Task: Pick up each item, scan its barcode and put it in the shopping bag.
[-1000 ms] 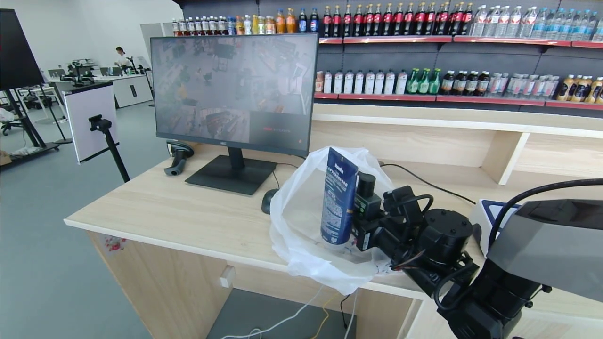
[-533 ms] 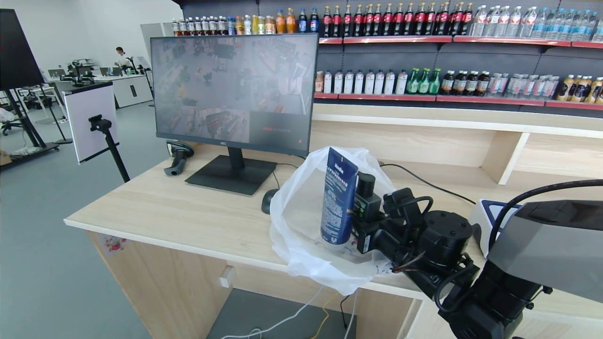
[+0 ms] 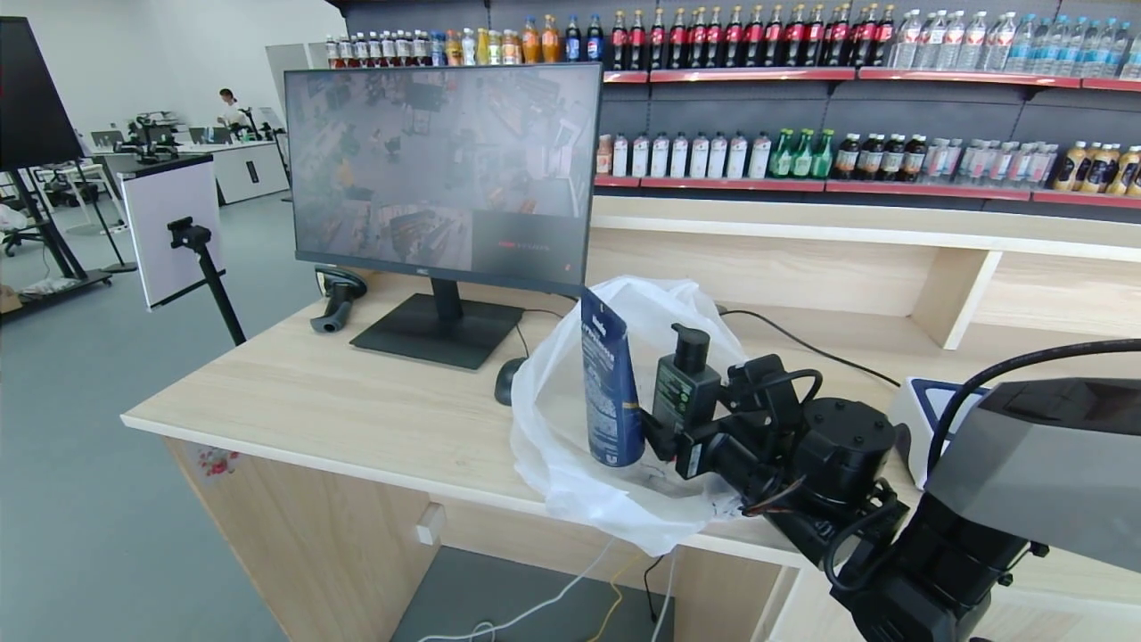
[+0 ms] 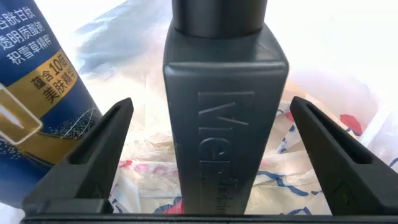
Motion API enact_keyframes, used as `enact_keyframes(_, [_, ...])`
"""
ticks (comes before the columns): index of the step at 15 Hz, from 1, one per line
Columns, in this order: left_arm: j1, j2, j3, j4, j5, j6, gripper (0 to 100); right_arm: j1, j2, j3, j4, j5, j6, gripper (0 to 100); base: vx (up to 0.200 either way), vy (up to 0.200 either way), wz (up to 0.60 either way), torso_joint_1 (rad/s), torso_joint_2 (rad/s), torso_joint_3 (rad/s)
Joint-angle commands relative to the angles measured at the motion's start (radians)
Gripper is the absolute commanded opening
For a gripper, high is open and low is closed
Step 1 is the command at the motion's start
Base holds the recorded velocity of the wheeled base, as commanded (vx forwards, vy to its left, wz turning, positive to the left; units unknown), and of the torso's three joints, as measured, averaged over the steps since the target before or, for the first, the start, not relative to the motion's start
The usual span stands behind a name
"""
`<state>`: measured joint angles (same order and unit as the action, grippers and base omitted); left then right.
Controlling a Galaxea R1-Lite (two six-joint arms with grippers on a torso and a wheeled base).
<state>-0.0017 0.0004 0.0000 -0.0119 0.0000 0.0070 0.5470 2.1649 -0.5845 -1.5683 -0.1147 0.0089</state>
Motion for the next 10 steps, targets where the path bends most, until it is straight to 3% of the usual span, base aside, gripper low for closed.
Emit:
enact_keyframes(1, [0.000, 0.000, 0.000, 0.000, 0.000, -0.001, 100, -0.001, -0.010, 0.002, -0.003, 0.000, 0.000, 100, 0.000, 0.000, 0.00, 0.000, 0.00, 0.000])
enact_keyframes(10, [0.000, 0.000, 0.000, 0.001, 0.000, 0.001, 100, -0.001, -0.039, 0.012, -0.003, 0.000, 0.002, 100, 0.000, 0.000, 0.00, 0.000, 0.00, 0.000])
